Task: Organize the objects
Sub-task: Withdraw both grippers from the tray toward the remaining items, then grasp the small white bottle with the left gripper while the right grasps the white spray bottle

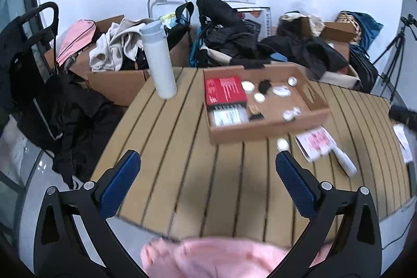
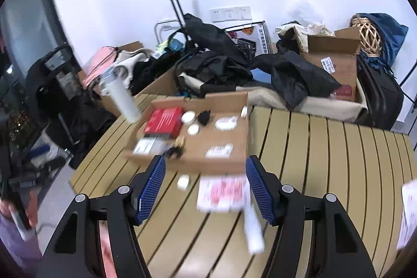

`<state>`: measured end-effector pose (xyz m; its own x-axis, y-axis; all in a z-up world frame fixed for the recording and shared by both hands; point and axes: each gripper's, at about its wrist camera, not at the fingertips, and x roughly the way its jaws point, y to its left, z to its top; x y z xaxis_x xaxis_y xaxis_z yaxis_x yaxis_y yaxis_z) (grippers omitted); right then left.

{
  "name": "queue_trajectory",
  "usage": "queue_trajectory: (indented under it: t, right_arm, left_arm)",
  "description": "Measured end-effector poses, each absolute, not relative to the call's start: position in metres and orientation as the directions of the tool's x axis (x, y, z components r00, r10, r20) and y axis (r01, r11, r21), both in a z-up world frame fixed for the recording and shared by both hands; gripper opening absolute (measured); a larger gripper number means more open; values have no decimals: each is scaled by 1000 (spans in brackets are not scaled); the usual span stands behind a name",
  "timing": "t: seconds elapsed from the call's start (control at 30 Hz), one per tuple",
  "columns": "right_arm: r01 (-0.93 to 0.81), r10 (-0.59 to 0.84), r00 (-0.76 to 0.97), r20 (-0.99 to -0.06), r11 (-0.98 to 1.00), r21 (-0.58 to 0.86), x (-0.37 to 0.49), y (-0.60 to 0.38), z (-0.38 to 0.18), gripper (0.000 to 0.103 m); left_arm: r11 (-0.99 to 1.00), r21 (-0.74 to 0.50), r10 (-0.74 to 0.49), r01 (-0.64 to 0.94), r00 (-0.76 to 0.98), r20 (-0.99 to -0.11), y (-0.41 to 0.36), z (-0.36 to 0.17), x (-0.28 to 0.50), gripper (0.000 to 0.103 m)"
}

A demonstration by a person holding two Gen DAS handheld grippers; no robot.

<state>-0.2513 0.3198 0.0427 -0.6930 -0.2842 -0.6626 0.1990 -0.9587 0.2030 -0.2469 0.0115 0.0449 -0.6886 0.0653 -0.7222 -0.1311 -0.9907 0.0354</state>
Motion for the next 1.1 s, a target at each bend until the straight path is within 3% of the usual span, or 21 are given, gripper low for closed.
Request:
queue_trajectory:
  t: [0.13,0.3,0.43,0.67,0.73,0.87,0.97,1.1]
  right_arm:
    - [198,-261,-688,-677,-965,171,-181,311,19,68]
    - [154,-283,-668,-689,-957,244,-135,330,-14,68]
    - [127,-223,-683,-695,-974,187,-132,340,-18,68]
    - [127,-193,-669,-718,-981,146,-149,338,-33,68]
    - [121,-184,-654,-734,-983,139,-159,339,-43,68]
    - [112,-161,-626,-763,-987,116,-186,344,-65,68]
    - [115,-155,-610,-777,-988,107,-207,350,-79,68]
    - [111,-123,-597,-793,-991,70,-229,356,-96,68]
  left_arm:
    - [-989,-14,113,-144,-706,-699,15,41,-196,103]
    - [-976,17,144,-217,-701,-698,39,14,-156,103]
    - [-972,51,125,-230,-685,-717,51,2,-162,103]
    - [-967,-39,208,-253,-685,-698,62,-13,-188,103]
    - [-971,-32,191,-236,-692,-696,71,-27,-210,99]
    - [-954,-58,239,-293,-632,-737,102,-57,-264,79]
    - [-944,-48,243,-325,-591,-769,129,-80,-305,76]
    - [-930,12,200,-367,-536,-820,158,-111,-346,63]
